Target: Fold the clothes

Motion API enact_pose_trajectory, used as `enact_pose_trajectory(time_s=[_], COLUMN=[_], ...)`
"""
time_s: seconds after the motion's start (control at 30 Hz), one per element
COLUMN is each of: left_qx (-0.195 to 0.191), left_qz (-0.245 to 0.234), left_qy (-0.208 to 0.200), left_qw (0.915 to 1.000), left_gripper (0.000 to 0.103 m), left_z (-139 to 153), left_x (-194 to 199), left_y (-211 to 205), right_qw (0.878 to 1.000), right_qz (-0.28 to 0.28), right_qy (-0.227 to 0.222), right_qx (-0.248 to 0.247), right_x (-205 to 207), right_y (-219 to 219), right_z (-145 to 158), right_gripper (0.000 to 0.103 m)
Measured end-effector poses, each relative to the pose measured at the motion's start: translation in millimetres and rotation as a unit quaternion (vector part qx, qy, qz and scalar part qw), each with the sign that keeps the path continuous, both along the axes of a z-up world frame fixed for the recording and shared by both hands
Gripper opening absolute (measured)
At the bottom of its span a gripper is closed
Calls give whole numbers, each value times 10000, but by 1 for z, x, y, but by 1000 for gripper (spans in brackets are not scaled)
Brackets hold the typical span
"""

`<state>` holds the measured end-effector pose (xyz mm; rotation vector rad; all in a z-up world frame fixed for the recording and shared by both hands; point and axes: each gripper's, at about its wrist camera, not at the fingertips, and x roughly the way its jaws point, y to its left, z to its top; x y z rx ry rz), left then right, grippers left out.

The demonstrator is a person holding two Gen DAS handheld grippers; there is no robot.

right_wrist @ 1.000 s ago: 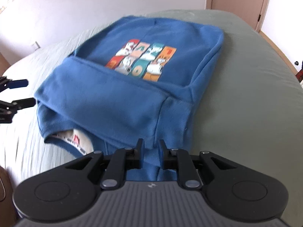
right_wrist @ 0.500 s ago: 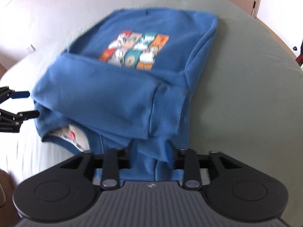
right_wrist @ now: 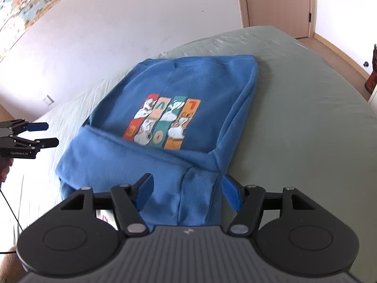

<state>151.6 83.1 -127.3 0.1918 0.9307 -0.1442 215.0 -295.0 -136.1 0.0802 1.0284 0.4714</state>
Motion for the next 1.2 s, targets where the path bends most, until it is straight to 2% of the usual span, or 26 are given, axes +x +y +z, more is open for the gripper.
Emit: enact_pose_trajectory(time_s=[0.2, 0.37, 0.47, 0.73, 0.93, 1.03, 1.2], left_qx=[78, 41, 108, 280, 73, 54, 41], left_qz=[49, 120, 5, 90, 528, 721, 738], left_qy=[154, 204, 206, 575, 839, 921, 1043], left_qw=[9998, 9997, 9997, 9979, 9950, 9931, 9918], left_gripper=[77, 77, 77, 77, 77, 77, 77], left_z=[-14, -21, -21, -11, 18, 30, 28], left_x=[63, 99, 115, 141, 146, 148, 170], left_y=[8, 3, -10, -40, -56, -59, -48], right_qw=[9999, 9996, 9997, 9995, 9980, 9970, 9966], right_qz=[-104, -196, -148, 159, 474, 561, 451], right_qy=[10, 33, 57, 274, 421, 532, 687], right_qx=[-136, -181, -180, -81, -19, 9, 100], right_x=[38, 68, 84, 122, 146, 154, 179], right_y=[-8, -9, -8, -10, -17, -19, -25], right_z=[-8, -14, -15, -9, 15, 25, 31], right_gripper=[67, 67, 67, 67, 67, 67, 67])
